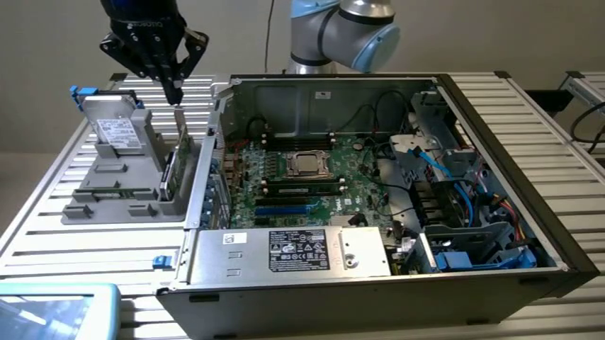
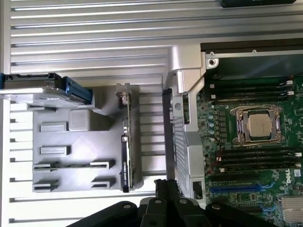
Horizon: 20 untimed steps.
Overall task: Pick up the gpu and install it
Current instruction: 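Reach for the gpu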
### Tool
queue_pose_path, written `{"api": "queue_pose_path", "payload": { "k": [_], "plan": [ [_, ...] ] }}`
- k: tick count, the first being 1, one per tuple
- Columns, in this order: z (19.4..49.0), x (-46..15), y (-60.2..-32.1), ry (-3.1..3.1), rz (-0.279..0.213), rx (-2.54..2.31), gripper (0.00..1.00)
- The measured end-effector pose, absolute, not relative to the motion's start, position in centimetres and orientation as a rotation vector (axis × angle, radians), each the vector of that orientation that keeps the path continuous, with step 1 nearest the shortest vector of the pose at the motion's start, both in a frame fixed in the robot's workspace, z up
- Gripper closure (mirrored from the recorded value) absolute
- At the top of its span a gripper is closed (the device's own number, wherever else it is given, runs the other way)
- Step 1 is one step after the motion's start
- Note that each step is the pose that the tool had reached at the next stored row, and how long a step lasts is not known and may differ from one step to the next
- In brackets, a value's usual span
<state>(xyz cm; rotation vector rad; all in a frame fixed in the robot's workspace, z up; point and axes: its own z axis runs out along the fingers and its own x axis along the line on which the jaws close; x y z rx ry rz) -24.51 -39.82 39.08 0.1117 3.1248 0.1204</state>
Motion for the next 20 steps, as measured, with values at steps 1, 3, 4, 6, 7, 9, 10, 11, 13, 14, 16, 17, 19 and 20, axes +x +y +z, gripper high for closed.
{"api": "queue_pose_path", "payload": {
  "k": [1,3,4,6,7,9,10,11,13,14,16,17,19,20],
  "plan": [
    [39.1,-24.8,-39.8,3.125,0.121,0.112,0.88],
    [39.0,-25.5,-39.8,3.125,0.121,0.112,0.88],
    [39.0,-25.9,-39.8,3.125,0.121,0.111,0.88],
    [39.0,-26.6,-39.8,3.125,0.121,0.112,0.88],
    [38.9,-26.9,-39.8,3.125,0.121,0.112,0.88],
    [38.9,-27.6,-39.8,3.125,0.121,0.112,0.88],
    [38.8,-27.8,-39.8,3.125,0.121,0.112,0.88],
    [38.8,-28.0,-39.7,3.125,0.121,0.112,0.88],
    [38.7,-28.2,-39.4,3.125,0.121,0.112,0.88],
    [38.6,-28.2,-39.2,3.125,0.121,0.112,0.88],
    [38.6,-28.3,-38.9,3.125,0.121,0.112,0.88],
    [38.5,-28.3,-38.8,3.125,0.121,0.112,0.88],
    [38.5,-28.4,-38.7,3.125,0.122,0.112,0.88],
    [38.5,-28.4,-38.7,3.125,0.121,0.112,0.88]
  ]
}}
